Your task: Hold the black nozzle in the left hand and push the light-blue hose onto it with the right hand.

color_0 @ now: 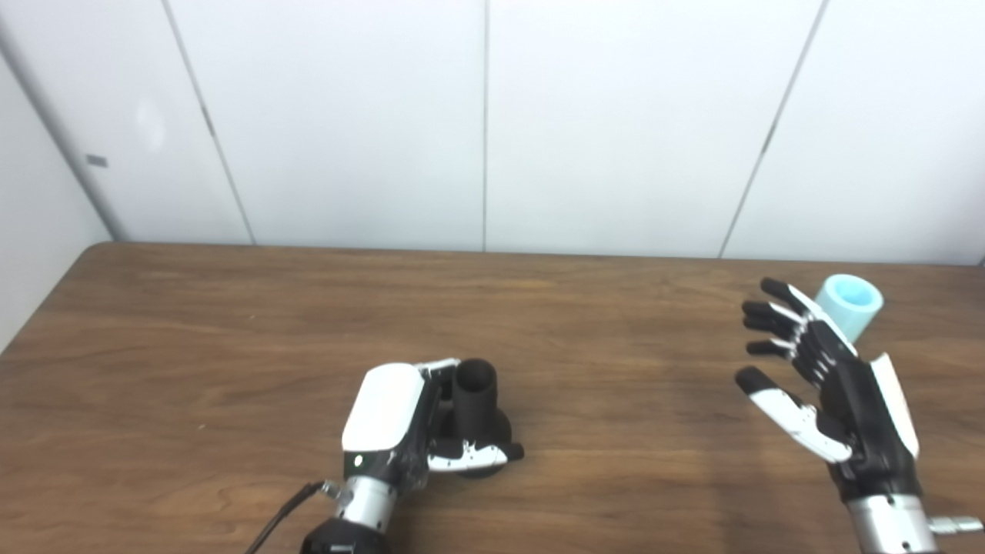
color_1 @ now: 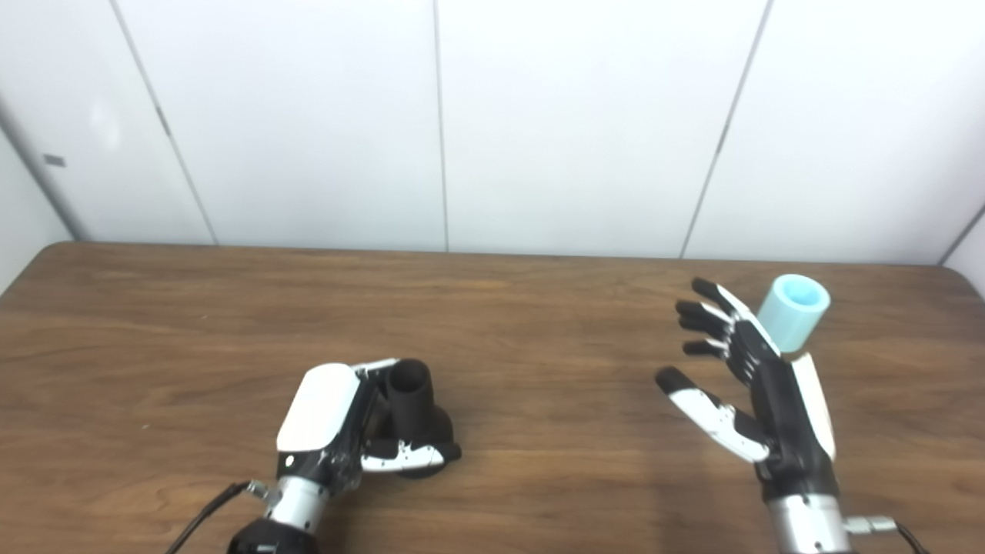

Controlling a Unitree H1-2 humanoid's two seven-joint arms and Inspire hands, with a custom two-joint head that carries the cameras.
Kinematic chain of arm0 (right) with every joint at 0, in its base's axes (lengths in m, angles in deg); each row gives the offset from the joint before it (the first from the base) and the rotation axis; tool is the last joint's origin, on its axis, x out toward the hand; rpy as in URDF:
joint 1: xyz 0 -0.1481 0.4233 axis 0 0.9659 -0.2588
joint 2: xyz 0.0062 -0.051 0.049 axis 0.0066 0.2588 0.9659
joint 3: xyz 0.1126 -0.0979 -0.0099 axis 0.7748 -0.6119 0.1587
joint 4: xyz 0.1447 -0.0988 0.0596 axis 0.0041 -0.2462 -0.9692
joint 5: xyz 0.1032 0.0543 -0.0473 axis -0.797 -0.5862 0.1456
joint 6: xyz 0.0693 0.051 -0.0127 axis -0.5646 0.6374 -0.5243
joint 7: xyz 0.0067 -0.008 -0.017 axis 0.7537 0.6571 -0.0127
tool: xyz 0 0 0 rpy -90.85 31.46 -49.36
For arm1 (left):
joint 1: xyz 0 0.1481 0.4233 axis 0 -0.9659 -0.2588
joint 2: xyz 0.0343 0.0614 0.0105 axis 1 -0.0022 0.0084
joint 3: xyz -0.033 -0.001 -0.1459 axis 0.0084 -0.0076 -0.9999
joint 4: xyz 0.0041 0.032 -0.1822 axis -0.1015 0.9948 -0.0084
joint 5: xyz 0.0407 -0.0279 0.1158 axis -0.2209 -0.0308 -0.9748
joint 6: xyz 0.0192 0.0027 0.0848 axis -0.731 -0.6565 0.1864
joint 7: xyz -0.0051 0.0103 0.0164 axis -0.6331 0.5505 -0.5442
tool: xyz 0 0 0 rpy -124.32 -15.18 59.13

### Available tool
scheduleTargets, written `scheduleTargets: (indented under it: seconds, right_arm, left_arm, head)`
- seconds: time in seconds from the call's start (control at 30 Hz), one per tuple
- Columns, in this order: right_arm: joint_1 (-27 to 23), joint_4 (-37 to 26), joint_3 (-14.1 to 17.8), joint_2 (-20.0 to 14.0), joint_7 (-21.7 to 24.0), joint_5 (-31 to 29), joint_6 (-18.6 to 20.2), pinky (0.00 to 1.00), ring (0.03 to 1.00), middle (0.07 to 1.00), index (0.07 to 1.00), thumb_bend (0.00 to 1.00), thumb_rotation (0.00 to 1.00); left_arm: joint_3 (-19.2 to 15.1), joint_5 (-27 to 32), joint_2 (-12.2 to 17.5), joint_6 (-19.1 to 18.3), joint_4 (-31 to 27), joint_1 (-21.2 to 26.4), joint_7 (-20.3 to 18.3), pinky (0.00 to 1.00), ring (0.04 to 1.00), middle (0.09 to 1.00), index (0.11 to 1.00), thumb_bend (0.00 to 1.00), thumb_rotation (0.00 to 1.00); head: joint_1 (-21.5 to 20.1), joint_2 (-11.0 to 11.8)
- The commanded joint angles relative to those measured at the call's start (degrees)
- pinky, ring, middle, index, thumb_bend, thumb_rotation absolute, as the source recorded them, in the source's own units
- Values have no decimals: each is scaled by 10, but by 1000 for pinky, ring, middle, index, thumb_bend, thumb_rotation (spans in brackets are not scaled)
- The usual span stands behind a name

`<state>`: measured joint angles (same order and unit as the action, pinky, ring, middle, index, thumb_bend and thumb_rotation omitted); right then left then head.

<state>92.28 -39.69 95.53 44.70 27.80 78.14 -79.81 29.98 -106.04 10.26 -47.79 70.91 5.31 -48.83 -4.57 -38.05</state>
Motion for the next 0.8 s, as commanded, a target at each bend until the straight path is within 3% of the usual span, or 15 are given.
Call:
scheduleTargets:
  seconds: [0.0, 0.13, 0.27, 0.4, 0.5, 0.77]
  right_arm:
    - [-21, -21, 11, -7, -12, 9, -16, 658, 746, 754, 815, 567, 491]
    - [-33, -43, 25, -21, -3, 9, 30, 648, 743, 769, 817, 622, 442]
    - [-53, -56, 39, -77, 13, 61, 66, 706, 794, 814, 852, 719, 370]
    - [-77, -63, 45, -126, 30, 117, 103, 709, 796, 837, 880, 733, 255]
    - [-99, -64, 39, -158, 50, 155, 142, 722, 809, 848, 864, 761, 165]
    - [-157, -3, -10, -252, 122, 269, 175, 749, 890, 866, 846, 844, 48]
  left_arm:
    - [11, -13, -1, 7, -2, -9, -12, 597, 547, 446, 509, 523, 0]
    - [22, -21, -12, 20, 14, -12, -2, 605, 550, 455, 506, 524, 0]
    - [30, -21, -25, 28, 41, -10, 6, 603, 555, 455, 507, 524, 0]
    - [31, -18, -28, 32, 49, -9, 2, 594, 560, 460, 504, 524, 0]
    - [29, -13, -25, 36, 55, -9, -1, 603, 564, 465, 500, 524, 0]
    - [14, 6, -15, 58, 63, -10, 2, 602, 558, 457, 507, 523, 0]
  head:
    - [-2, 0]
    - [-9, -1]
    - [-49, -5]
    - [-94, -3]
    - [-147, 3]
    - [-184, 10]
